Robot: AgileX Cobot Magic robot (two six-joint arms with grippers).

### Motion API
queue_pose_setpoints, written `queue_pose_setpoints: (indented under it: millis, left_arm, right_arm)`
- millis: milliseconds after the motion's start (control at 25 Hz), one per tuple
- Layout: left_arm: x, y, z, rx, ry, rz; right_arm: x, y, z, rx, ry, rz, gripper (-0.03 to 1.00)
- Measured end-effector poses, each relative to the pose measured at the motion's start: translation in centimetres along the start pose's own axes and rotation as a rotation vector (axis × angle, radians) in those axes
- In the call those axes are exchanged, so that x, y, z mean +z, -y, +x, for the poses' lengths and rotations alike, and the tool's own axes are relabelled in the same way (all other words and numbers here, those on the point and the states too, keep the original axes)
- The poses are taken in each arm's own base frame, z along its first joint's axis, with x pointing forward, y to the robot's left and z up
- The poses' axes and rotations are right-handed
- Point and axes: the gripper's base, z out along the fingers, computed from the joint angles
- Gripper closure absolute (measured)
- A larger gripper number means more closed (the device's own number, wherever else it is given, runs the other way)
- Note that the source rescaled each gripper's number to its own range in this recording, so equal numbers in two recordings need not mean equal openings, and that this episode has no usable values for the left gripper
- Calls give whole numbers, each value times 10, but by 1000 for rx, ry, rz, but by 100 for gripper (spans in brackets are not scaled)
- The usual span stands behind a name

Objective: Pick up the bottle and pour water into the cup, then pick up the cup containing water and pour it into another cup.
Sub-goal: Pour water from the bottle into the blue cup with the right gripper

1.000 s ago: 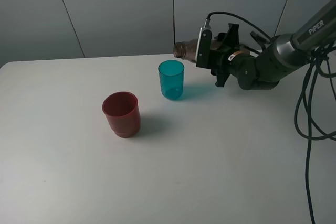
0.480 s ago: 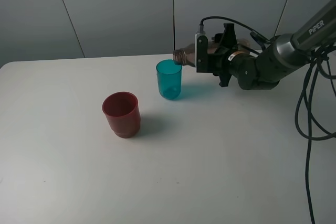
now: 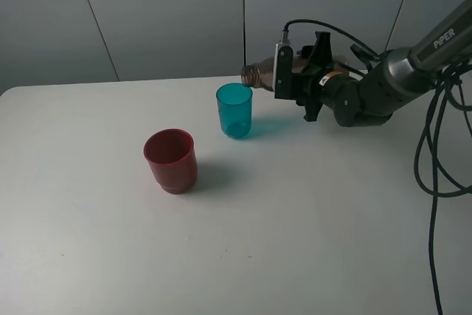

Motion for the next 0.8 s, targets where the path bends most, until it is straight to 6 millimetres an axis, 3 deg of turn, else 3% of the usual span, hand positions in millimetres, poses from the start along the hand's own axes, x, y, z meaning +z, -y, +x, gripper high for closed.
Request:
queue_pose_setpoints:
  millis: [800]
  left_arm:
    - [0, 0, 0, 7, 0, 0]
  right_arm:
    - [1, 9, -1, -129, 6, 83, 96]
